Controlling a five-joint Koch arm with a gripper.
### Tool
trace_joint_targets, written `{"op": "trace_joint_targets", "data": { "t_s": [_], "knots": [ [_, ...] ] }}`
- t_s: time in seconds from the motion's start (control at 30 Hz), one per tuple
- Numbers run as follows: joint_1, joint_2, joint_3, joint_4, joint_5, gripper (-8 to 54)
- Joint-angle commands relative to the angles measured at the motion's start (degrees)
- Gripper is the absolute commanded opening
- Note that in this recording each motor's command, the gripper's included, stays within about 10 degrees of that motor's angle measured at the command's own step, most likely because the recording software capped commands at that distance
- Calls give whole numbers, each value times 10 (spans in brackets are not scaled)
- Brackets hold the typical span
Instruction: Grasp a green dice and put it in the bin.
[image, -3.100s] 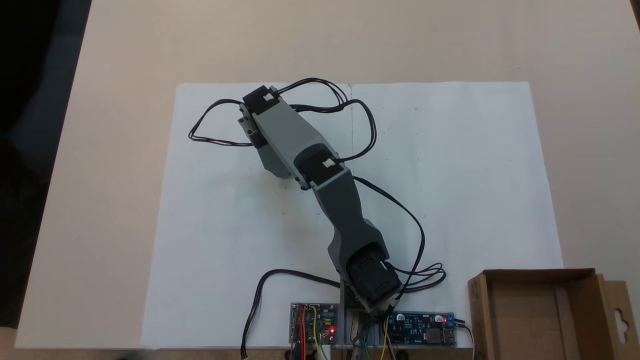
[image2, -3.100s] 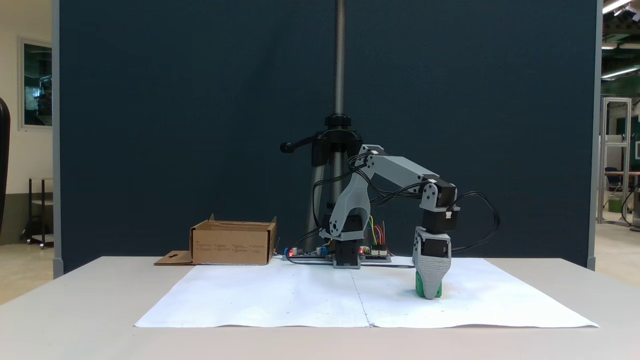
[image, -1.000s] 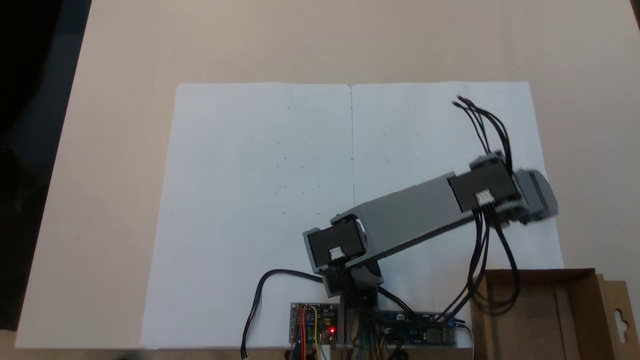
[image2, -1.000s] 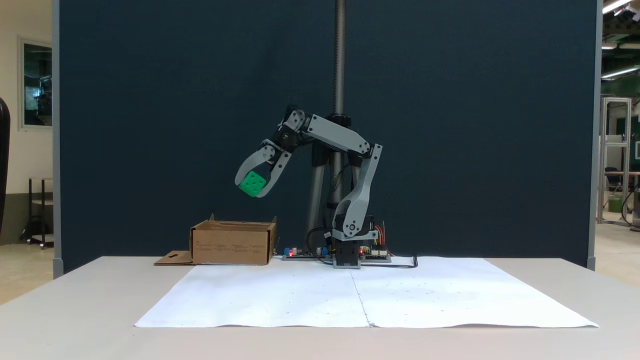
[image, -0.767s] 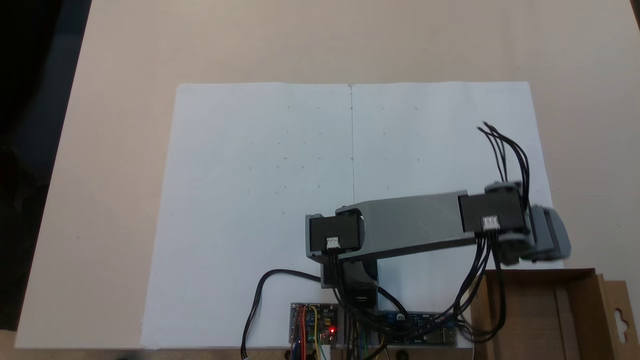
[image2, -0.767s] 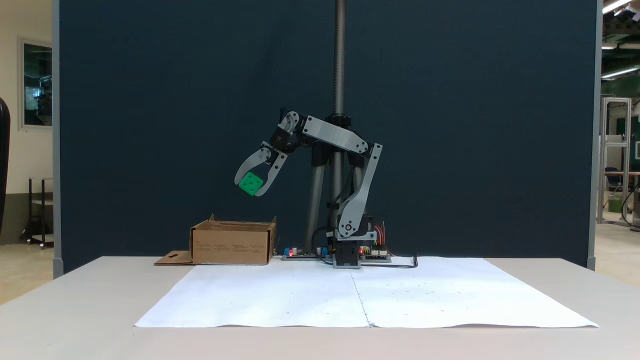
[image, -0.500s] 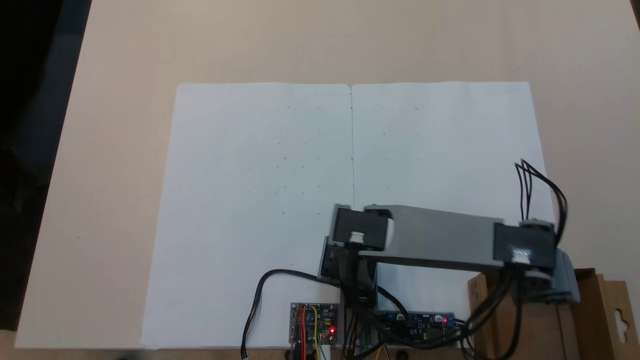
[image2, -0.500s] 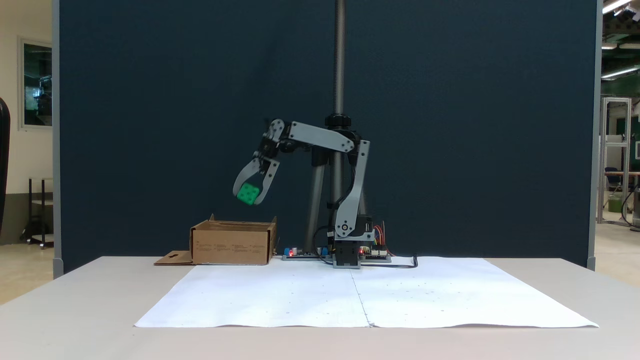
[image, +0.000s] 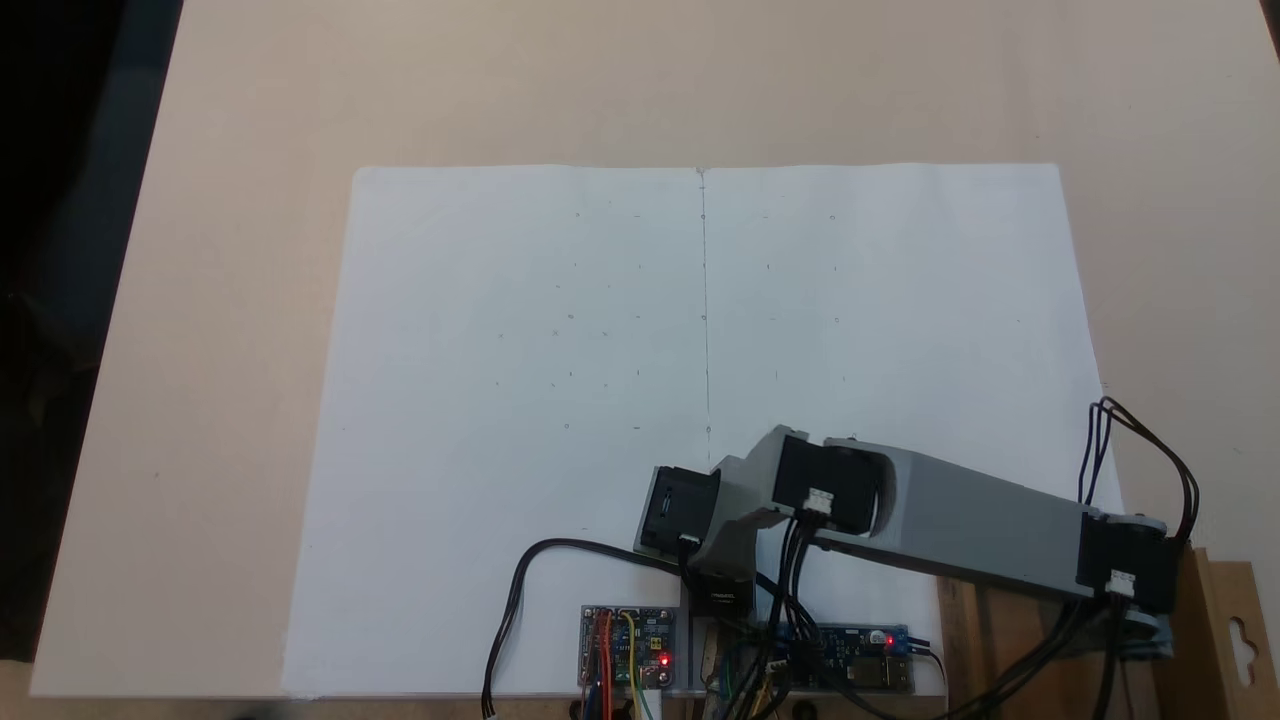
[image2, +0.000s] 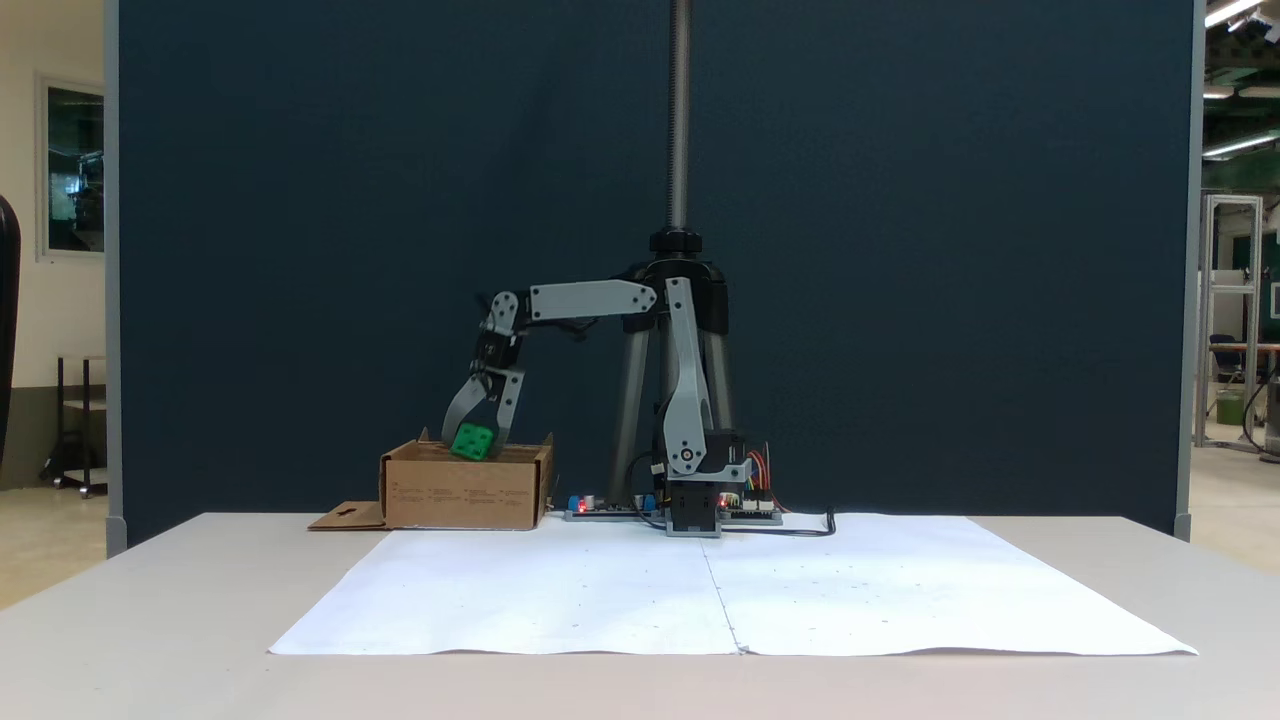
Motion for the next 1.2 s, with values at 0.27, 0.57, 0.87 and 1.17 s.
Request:
{"op": "trace_joint_targets", "data": {
  "t_s": [0.27, 0.57, 0.87, 1.17],
  "knots": [
    [19, 0, -29, -33, -61, 451],
    [-22, 45, -33, -76, -54, 429],
    [-96, 225, -35, -71, 75, 422],
    [-364, 250, -34, -70, 191, 421]
  ]
}}
